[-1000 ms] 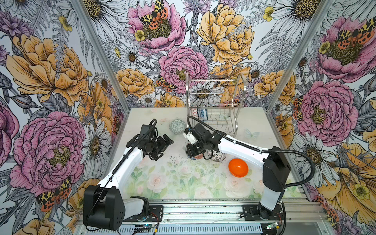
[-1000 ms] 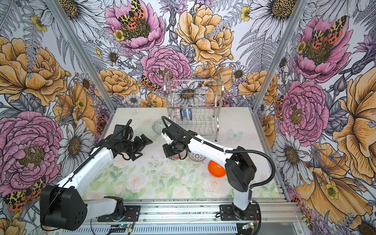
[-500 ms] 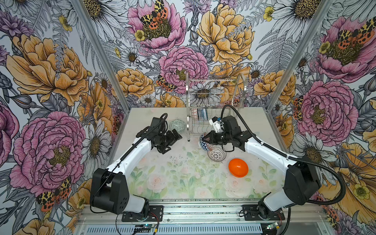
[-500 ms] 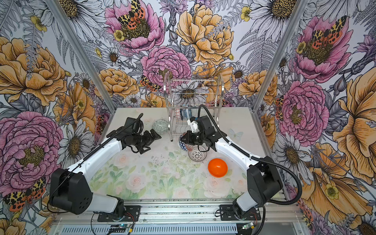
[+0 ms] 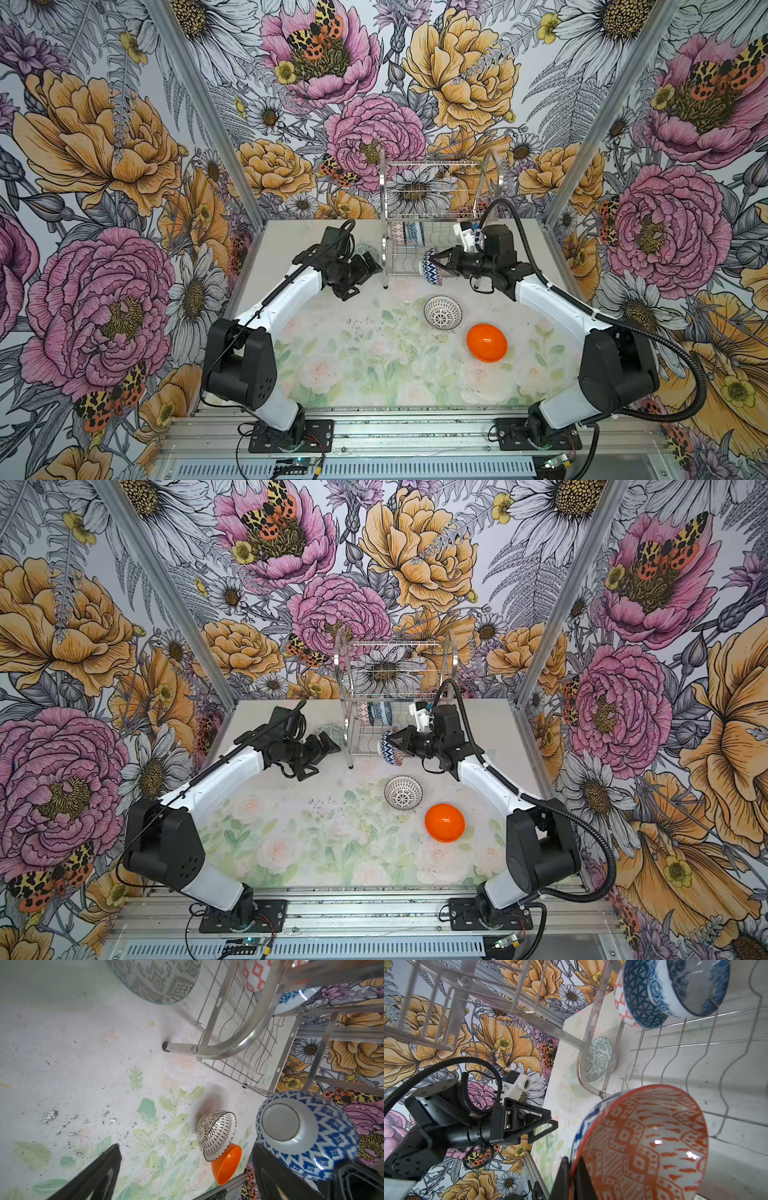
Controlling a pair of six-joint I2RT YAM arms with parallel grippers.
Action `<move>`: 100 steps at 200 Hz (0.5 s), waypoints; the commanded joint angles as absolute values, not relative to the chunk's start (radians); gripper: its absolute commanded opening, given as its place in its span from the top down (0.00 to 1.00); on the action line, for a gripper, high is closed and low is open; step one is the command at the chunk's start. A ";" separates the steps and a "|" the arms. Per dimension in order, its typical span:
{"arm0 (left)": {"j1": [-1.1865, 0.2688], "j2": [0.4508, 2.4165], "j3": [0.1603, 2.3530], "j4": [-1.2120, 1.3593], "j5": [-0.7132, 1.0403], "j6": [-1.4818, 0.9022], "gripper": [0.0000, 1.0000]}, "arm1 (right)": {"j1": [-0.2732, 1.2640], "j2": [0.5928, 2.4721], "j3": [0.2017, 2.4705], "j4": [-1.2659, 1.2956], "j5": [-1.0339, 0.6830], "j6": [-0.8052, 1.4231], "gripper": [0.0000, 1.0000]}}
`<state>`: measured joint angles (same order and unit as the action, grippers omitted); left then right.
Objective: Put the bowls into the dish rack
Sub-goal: 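Lift the orange-patterned bowl with the right gripper and carry it to the rack, then lower the orange-patterned bowl into a rack slot beside the blue bowls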
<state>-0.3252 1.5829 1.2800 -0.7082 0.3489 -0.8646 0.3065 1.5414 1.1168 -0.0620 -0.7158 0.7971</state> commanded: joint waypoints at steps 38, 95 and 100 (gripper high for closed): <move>-0.343 1.651 1.372 -0.699 0.356 -0.846 0.01 | 0.264 1.609 1.114 0.078 -0.767 0.809 1.00; -0.353 1.722 1.437 -0.709 0.374 -0.832 0.01 | 0.242 1.681 1.131 0.170 -0.764 0.856 1.00; -0.354 1.727 1.441 -0.708 0.376 -0.831 0.01 | 0.241 1.685 1.134 0.173 -0.765 0.858 1.00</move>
<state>-0.3477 1.7069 1.4036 -0.7071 0.3569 -0.8566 0.2516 1.6581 1.1152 0.0723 -0.7433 0.8230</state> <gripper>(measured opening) 0.986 0.077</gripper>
